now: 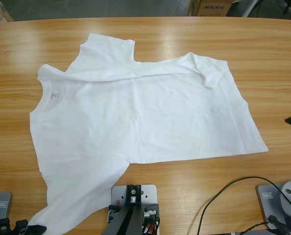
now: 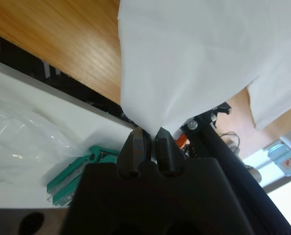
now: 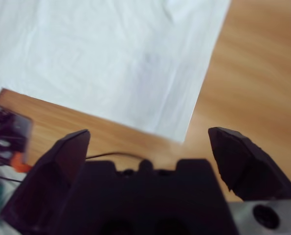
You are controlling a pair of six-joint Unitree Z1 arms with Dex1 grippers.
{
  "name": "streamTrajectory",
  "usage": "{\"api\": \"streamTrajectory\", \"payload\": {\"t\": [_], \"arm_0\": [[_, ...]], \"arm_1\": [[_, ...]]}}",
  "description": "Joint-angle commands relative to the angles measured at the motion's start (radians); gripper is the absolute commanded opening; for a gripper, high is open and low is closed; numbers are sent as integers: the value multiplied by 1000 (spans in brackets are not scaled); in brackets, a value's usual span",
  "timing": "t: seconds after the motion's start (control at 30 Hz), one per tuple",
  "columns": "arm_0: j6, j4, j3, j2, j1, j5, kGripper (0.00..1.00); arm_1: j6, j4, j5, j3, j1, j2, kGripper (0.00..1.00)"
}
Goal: Fold clothes
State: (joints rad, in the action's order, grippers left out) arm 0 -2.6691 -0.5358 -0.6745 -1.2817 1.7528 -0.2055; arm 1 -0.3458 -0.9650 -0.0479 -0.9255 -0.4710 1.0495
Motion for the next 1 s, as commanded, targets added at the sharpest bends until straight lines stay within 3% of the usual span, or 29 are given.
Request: {"api": "streamTrajectory", "payload": {"t": [0.03,0.17,0.23,0.3,0.5,0.63,0.7,0.87,1.0], "arm_0": [[-14,-21,32,38,11,-41,0],[-14,-21,51,52,11,-43,0],[-12,-21,53,59,11,-44,0],[-13,-21,55,59,11,-43,0],[-12,-17,64,35,-3,-43,0],[-11,-15,65,27,-4,-45,0],[-12,-15,68,27,-4,-45,0],[-11,-9,76,23,-13,-45,0],[-9,-9,82,25,-16,-44,0]], "arm_1": [[-429,111,-9,157,144,17,1000],[-701,165,-10,240,154,105,977],[-804,212,27,267,157,70,865],[-906,222,26,270,174,69,826],[-1305,299,-52,294,140,210,815],[-1581,400,-48,398,118,148,769],[-1649,394,-10,448,114,79,965],[-1745,384,66,508,67,-38,995],[-1751,397,71,514,37,14,1000]]}}
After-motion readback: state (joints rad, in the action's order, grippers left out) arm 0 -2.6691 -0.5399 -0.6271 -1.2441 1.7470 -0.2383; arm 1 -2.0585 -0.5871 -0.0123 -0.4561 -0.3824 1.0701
